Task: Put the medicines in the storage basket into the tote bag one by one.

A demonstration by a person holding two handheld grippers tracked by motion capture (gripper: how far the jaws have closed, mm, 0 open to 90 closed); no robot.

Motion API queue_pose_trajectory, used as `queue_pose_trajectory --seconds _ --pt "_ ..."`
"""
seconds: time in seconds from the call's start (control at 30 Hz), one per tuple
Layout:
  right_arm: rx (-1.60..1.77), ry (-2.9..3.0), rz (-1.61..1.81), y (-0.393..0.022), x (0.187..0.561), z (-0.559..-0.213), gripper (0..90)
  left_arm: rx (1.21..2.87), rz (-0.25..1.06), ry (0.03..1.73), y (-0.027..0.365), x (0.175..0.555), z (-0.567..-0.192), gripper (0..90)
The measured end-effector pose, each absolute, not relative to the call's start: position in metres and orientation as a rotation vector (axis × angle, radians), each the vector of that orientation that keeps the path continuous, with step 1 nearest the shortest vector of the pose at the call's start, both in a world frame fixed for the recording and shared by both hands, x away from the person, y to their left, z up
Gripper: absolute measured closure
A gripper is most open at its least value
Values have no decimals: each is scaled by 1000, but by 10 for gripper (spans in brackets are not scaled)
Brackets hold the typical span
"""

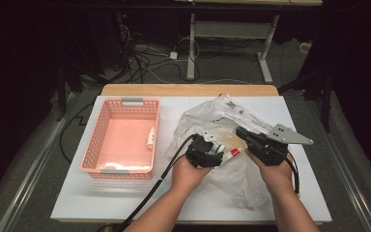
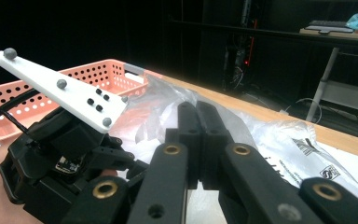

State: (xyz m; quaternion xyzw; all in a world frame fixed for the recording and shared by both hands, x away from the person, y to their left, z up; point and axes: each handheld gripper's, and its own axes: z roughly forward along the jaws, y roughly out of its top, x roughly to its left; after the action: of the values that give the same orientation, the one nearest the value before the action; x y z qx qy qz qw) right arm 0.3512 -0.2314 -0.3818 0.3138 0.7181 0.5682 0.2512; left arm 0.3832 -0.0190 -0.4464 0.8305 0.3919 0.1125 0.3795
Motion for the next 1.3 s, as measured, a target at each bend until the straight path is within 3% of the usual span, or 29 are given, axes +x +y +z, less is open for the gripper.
queue_pose_trajectory --seconds 0.33,0.57,0.63,0.77,1.3 --pt "848 1956 1546 -231 351 -382 900 2106 280 964 -17 376 -441 172" --pt "848 1957 1546 -231 351 -382 900 2115 261 909 -11 358 -440 131" --pt "847 1957 1546 -231 351 -382 900 2126 250 894 -10 353 -441 56" --pt "847 1961 1541 -230 351 -382 900 2123 223 857 -5 343 -442 0" --pt "851 1963 1535 -230 350 -383 900 2133 119 792 27 310 -445 0"
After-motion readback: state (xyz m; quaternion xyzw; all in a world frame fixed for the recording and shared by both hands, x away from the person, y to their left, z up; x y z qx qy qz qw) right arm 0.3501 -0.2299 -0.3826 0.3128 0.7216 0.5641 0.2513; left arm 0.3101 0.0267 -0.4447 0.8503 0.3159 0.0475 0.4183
